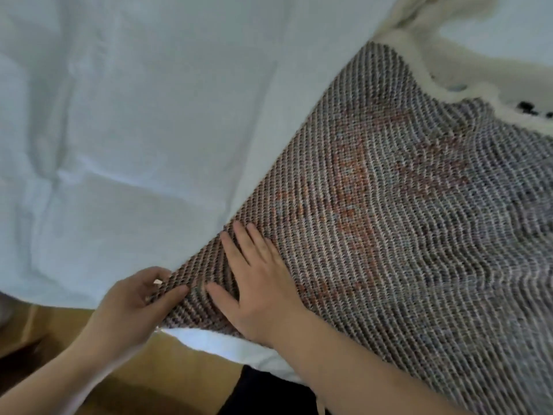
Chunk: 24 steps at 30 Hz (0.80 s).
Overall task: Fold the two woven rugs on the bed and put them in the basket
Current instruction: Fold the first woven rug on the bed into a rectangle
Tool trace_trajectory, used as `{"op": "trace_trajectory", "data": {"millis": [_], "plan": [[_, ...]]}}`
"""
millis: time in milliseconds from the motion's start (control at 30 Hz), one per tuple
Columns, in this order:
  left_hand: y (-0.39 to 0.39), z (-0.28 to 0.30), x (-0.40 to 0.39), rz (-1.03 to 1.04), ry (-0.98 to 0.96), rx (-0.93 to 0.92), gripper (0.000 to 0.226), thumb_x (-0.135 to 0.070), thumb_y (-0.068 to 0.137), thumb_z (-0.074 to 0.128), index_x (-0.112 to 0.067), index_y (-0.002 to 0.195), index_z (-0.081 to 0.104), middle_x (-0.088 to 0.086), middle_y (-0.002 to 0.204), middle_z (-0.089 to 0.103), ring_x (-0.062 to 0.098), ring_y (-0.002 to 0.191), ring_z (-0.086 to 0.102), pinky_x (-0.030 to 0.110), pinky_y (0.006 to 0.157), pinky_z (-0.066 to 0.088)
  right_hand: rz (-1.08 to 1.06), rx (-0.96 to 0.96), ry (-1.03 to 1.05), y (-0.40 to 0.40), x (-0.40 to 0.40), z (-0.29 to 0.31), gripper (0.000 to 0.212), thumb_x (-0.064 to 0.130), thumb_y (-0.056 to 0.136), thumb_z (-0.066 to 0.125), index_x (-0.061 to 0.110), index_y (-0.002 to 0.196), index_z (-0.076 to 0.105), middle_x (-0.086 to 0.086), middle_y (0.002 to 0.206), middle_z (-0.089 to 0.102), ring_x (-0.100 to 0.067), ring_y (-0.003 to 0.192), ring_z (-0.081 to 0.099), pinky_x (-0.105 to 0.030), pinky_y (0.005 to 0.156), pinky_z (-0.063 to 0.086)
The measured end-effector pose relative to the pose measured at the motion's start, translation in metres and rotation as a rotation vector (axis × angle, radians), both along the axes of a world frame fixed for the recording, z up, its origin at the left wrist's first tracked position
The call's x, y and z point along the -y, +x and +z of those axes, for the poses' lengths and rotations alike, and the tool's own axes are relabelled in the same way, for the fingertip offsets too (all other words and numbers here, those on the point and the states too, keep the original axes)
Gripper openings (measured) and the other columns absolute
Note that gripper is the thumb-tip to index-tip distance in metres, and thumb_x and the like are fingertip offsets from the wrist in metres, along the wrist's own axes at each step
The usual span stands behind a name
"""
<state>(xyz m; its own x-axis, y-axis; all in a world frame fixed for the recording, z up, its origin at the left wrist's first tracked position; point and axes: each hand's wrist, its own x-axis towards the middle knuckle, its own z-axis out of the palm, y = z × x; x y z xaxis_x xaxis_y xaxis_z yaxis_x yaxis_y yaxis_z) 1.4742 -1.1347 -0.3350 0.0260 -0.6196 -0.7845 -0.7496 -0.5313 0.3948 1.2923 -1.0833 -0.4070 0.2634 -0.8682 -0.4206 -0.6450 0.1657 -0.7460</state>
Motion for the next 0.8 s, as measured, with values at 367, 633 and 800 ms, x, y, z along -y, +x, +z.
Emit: {"op": "trace_trajectory", "data": {"millis": [367, 633, 800], "plan": [[-0.075, -0.035, 0.033, -0.529, -0.438, -0.036, 0.026, -0.042, 0.089, 0.065, -0.028, 0.111, 0.064, -0.018, 0.095, 0.065, 0.000, 0.081, 0.061, 0.028, 0.074, 0.052, -0.169, -0.156, -0.235, -0.028, -0.008, -0.013, 0.062, 0.042, 0.095, 0.045, 0.004, 0.144, 0.046, -0.007, 0.154, 0.042, -0.021, 0.148, 0.026, -0.042, 0.121, 0.022], [-0.225, -0.053, 0.116, -0.499, -0.601, -0.124, 0.061, -0.052, 0.091, 0.058, -0.022, 0.142, 0.043, 0.001, 0.138, 0.052, 0.020, 0.124, 0.049, 0.034, 0.098, 0.038, -0.400, -0.536, -0.031, -0.172, 0.027, 0.003, 0.075, 0.061, 0.098, 0.034, 0.030, 0.158, 0.001, 0.009, 0.165, -0.011, -0.010, 0.149, -0.020, -0.035, 0.117, -0.016], [-0.320, -0.055, 0.171, -0.309, -0.502, -0.175, 0.063, -0.051, 0.088, 0.065, -0.020, 0.140, 0.049, 0.005, 0.135, 0.057, 0.027, 0.121, 0.054, 0.035, 0.098, 0.040, -0.492, -0.569, 0.008, -0.245, 0.044, 0.013, 0.077, 0.065, 0.097, 0.033, 0.032, 0.158, -0.002, 0.008, 0.165, -0.016, -0.011, 0.149, -0.021, -0.037, 0.118, -0.009]]}}
